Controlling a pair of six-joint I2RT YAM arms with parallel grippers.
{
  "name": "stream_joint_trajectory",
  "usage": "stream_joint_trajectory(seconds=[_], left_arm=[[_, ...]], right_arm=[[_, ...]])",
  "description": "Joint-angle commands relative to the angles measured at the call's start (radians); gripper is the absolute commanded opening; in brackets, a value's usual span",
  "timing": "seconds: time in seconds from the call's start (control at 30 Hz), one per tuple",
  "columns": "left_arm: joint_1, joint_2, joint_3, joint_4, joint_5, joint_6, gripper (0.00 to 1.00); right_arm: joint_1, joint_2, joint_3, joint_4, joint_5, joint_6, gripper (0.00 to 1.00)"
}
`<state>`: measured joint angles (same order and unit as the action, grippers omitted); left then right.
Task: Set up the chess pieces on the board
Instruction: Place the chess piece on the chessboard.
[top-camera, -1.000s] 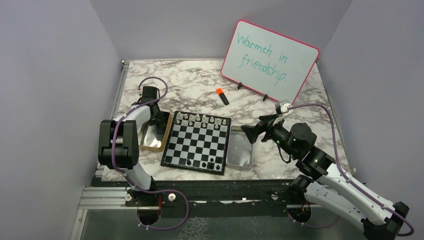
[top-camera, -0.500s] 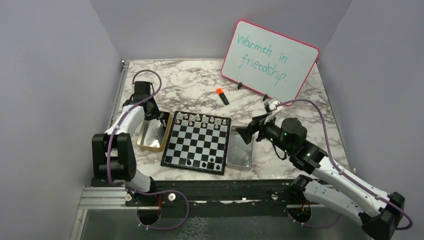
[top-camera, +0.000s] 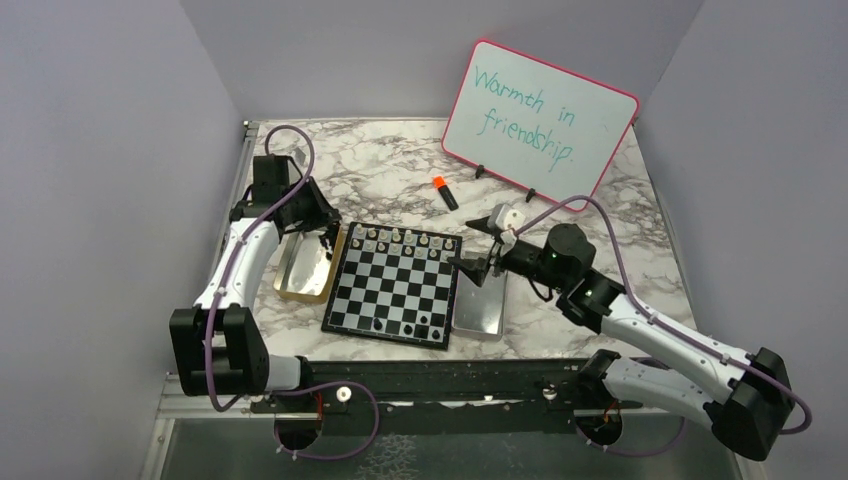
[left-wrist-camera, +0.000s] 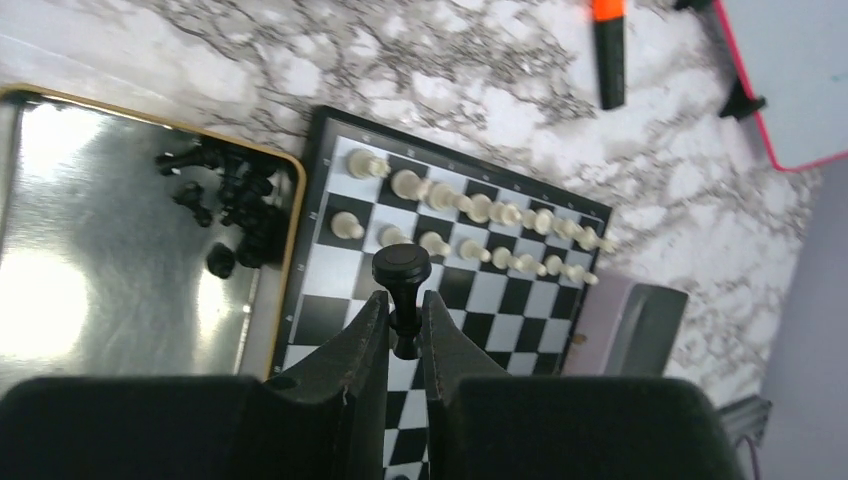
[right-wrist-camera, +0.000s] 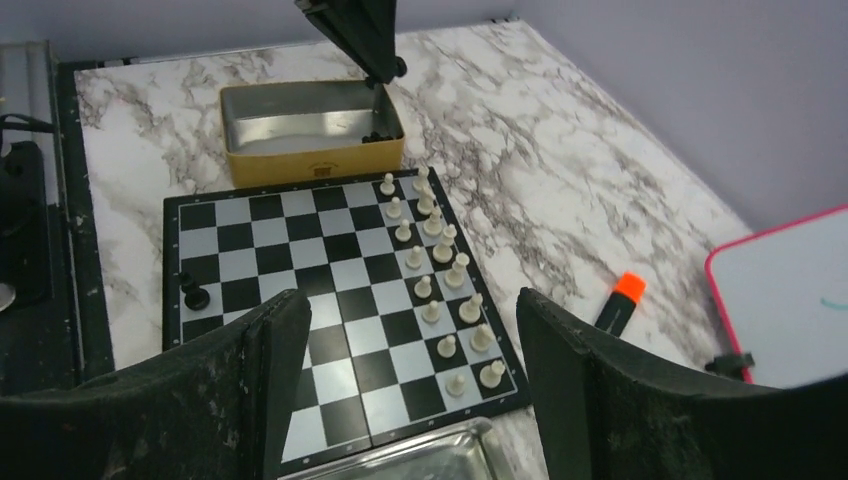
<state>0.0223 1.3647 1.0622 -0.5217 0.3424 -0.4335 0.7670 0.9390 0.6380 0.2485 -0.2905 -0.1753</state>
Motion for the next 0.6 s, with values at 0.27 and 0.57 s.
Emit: stream_joint_trajectory(seconds=[0.27,0.57], left_arm=[[-0.021,-0.117,-0.133,0.001,0.405,-0.077,0.14],[-0.021,-0.347,-0.387,0.38,0.475,-0.527,0.13]], right_arm=[[0.229,0.309,0.036,0.252,0.005,-0.615,0.72],[0.309,0.548,0.113,0.664,0.315,-0.197,0.61]])
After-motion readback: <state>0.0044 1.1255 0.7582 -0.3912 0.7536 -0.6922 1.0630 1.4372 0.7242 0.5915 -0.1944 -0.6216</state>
